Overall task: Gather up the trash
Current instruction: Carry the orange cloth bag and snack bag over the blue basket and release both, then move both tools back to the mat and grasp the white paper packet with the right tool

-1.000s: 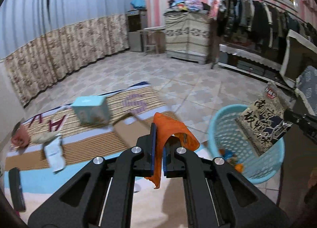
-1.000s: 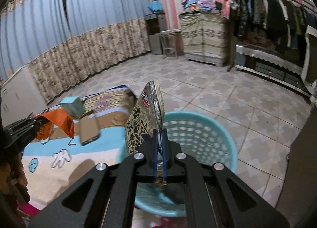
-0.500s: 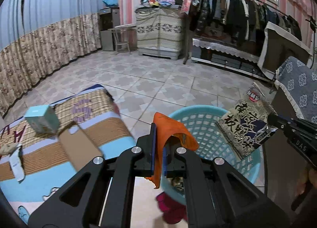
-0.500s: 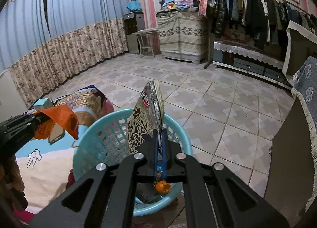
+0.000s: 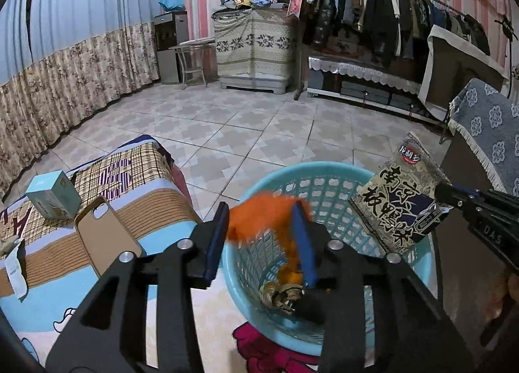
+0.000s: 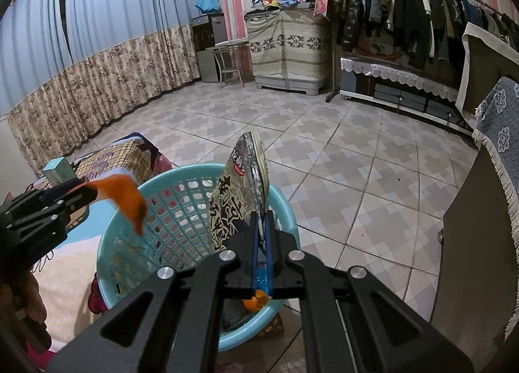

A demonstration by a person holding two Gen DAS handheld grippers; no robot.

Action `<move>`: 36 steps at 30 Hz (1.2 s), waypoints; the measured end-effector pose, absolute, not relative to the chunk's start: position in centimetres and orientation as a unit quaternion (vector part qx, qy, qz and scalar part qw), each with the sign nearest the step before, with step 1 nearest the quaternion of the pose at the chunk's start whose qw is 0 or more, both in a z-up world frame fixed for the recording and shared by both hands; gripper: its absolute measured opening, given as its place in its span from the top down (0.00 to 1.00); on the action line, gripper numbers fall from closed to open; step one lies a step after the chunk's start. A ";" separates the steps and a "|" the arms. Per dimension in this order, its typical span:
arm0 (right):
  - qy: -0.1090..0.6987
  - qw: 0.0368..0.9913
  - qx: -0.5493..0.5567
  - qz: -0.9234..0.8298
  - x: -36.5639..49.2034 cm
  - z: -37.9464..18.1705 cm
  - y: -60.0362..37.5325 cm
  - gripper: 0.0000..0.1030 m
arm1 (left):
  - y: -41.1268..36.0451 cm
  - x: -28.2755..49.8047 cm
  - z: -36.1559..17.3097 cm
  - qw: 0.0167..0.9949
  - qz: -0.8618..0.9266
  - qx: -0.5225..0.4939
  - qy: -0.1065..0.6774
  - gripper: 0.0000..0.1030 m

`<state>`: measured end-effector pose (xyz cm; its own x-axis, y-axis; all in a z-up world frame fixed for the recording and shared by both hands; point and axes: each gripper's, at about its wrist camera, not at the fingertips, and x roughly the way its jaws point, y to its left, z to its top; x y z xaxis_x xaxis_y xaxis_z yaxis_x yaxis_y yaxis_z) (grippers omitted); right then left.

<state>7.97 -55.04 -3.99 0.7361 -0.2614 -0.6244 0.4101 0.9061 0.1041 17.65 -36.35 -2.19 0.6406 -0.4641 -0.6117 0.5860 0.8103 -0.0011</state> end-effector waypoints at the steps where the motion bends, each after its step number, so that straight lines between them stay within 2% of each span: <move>1: 0.315 0.924 0.118 -0.182 8.0 -4.0 -55.1 0.96 | -36.2 17.7 -2.1 0.901 -0.290 0.099 0.306 0.57; 2: 0.315 0.924 0.118 -0.181 8.0 -4.0 -55.1 0.96 | -36.2 17.7 -2.0 0.903 -0.288 0.099 0.303 0.54; 4: 0.314 0.924 0.120 -0.181 7.9 -4.0 -55.2 0.96 | -35.8 17.4 -1.7 0.909 -0.280 0.099 0.291 0.33; 7: 0.314 0.925 0.120 -0.180 8.3 -4.1 -54.9 0.96 | -34.9 16.9 -1.0 0.921 -0.268 0.092 0.267 0.21; 12: 0.315 0.923 0.124 -0.183 8.8 -4.8 -54.7 0.95 | -33.6 16.3 -0.3 0.932 -0.249 0.093 0.245 0.12; 13: 0.316 0.922 0.125 -0.183 9.0 -5.0 -54.6 0.92 | -33.3 16.3 -0.2 0.934 -0.246 0.091 0.244 0.11; 21: 0.332 0.915 0.131 -0.188 10.5 -7.1 -53.4 0.92 | -31.3 16.3 -0.3 0.940 -0.226 0.086 0.240 0.08; 22: 0.332 0.915 0.133 -0.188 10.6 -7.2 -53.2 0.85 | -31.1 16.4 -0.3 0.941 -0.224 0.085 0.238 0.07; 23: 0.331 0.915 0.135 -0.189 10.6 -7.4 -53.1 0.74 | -30.8 16.4 -0.3 0.943 -0.220 0.083 0.237 0.07; 25: 0.328 0.915 0.136 -0.192 10.8 -7.7 -52.8 0.64 | -30.2 16.4 -0.3 0.944 -0.215 0.080 0.237 0.06; 27: 0.332 0.914 0.135 -0.192 11.1 -8.1 -52.4 0.59 | -29.5 16.5 -0.4 0.945 -0.210 0.076 0.238 0.06; 29: 0.331 0.914 0.133 -0.194 11.2 -8.4 -52.0 0.41 | -28.7 16.6 -0.4 0.947 -0.203 0.073 0.238 0.06; 31: 0.325 0.916 0.124 -0.202 11.1 -8.4 -51.3 0.30 | -27.9 16.6 -0.5 0.948 -0.197 0.070 0.239 0.06; 34: 0.318 0.919 0.106 -0.207 11.2 -8.1 -50.0 0.18 | -26.4 16.9 -0.6 0.950 -0.185 0.068 0.241 0.05; 36: 0.313 0.922 0.094 -0.208 11.4 -7.8 -49.1 0.14 | -25.0 17.1 -0.8 0.951 -0.176 0.065 0.245 0.05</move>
<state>11.37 -49.07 -7.81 0.7177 -0.3240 -0.6164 0.4414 0.8963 0.0428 17.14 -24.99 -0.81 0.8177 -0.3037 -0.4890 0.3673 0.9294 0.0371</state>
